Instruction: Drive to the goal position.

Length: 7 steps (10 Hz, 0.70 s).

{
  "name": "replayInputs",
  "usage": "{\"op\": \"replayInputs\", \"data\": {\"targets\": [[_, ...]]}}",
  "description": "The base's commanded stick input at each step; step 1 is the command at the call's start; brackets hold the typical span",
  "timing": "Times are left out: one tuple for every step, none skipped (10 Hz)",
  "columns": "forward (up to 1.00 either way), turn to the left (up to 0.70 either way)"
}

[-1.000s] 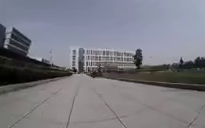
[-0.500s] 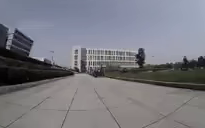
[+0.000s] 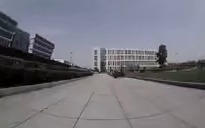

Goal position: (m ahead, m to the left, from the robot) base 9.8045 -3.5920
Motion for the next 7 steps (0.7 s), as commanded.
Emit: {"op": "replayInputs", "data": {"targets": [[0.82,0.34],[0.85,0.34],[0.85,0.34],[0.85,0.27],[0.85,0.18],[0.85,0.10],[0.85,0.02]]}}
